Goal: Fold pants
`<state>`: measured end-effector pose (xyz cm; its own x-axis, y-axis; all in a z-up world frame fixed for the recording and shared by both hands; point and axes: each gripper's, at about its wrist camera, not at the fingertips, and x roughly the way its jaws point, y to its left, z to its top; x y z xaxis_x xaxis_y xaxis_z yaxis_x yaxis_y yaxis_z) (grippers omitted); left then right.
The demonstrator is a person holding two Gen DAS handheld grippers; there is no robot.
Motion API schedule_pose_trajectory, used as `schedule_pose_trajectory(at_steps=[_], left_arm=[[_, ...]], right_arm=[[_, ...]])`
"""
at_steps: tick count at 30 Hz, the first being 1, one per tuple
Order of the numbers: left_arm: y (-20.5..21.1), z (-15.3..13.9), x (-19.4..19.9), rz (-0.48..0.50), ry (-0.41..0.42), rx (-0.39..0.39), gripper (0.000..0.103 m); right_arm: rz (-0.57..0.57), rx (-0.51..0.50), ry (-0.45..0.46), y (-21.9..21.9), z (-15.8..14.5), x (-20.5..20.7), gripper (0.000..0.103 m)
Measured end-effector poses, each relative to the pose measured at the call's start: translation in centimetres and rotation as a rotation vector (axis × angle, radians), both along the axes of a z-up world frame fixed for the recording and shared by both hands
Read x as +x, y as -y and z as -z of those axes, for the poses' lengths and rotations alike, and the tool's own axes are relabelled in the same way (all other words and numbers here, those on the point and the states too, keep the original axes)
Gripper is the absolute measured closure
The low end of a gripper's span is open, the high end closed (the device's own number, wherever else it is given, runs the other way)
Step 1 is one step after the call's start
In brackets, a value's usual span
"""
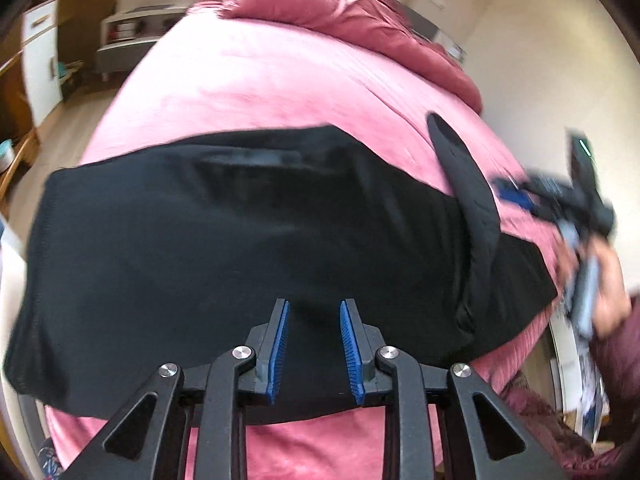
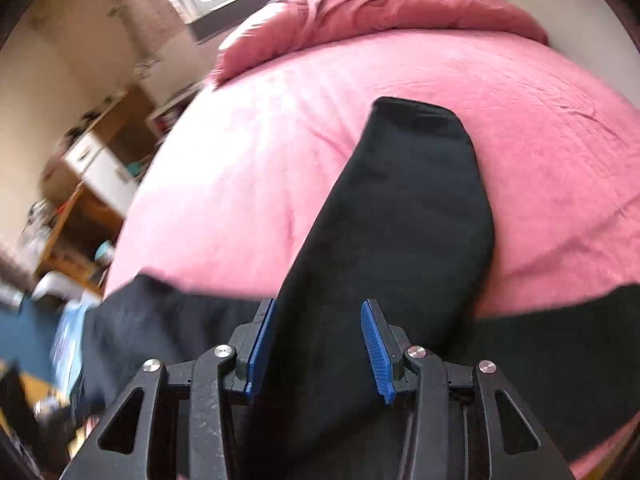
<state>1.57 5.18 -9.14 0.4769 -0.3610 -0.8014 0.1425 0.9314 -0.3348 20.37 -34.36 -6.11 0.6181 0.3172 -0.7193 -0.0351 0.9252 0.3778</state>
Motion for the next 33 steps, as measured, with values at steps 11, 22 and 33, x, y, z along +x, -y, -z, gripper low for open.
schedule_pose_trajectory(at_steps=[11,22,33], left_arm=[[1.3,1.2,-0.5,0.038,-0.048,-0.006,0.076],[3.9,0.9,1.2,0.091,-0.021,-0.018,0.075],[9.6,0.5,1.1,0.244,-0.005,-0.005,0.074]], right_arm=[[0.108,-0.132,-0.168,-2.9,3.1,11.1,0.035],[0.105,-0.134,-0.059,0.8,0.7,8.0,0.096],[0.353,0.225,0.050,13.0,1.1,-8.1,0.096]])
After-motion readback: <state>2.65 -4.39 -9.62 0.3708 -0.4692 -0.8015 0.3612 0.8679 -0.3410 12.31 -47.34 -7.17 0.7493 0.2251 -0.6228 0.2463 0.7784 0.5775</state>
